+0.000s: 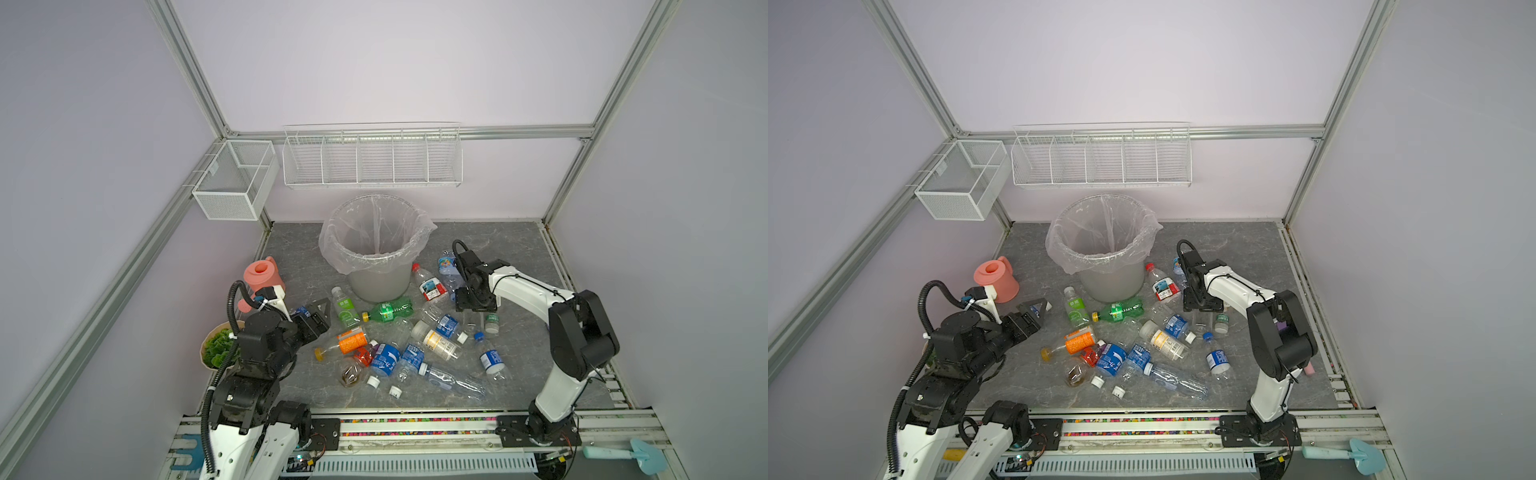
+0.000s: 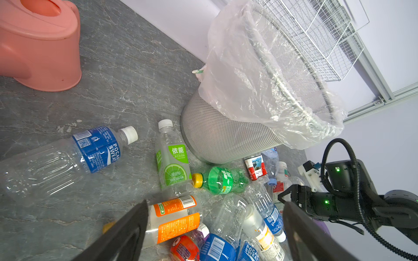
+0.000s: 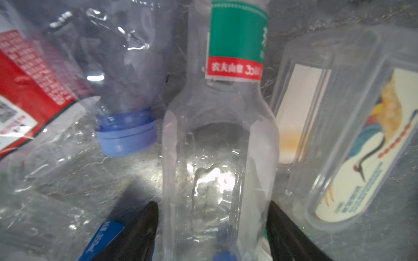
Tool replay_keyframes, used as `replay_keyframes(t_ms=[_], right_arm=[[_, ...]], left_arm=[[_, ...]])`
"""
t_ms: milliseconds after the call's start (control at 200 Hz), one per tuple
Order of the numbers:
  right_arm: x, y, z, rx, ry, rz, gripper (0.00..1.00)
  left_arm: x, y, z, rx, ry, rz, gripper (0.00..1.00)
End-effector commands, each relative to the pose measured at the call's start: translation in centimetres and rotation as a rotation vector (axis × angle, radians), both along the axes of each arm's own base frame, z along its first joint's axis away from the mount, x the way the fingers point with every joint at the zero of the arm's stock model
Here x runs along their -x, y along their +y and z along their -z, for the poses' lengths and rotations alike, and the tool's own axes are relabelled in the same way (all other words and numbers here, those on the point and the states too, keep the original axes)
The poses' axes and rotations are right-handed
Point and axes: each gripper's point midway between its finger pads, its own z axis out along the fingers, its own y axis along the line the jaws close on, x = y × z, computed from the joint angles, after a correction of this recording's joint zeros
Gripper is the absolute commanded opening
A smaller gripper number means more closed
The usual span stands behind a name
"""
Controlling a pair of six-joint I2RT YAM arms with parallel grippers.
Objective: Throw the plastic bottles in the bin
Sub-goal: Pick up the plastic bottle from the center of the table.
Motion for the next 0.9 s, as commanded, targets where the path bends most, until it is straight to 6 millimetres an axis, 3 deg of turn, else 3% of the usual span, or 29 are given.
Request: replay_keyframes(t_ms=[0,345,580,725,895], right_arm=[[-0.3,0.1,0.6,-0.006,0.003,0.026,0.76],[-0.2,0.3,2.5,-0.003,0.031,0.032,0.75],[-0.2,0.2,1.6,0.002,0.011,0.034,0.59],[-0.5,0.1,-1.6,0.037,-0.048,0.016,0.54],[-0.9,-0.9,-8.5,0.066,-0.188,0.020,0.50]], left_arm=[[0.2,0.2,-0.6,-0.023,-0.008,-0.002,0.92],[0.5,0.2,-0.3,-0.041,0.004,0.008,0.92],[0.7,0.2,-0.2,-0.046,0.010,0.014,0.92],[0.8,0.3,0.0,-0.054,0.016,0.015,0.92],[1.2,0.3,-0.4,-0.056,0.008,0.018,0.92]])
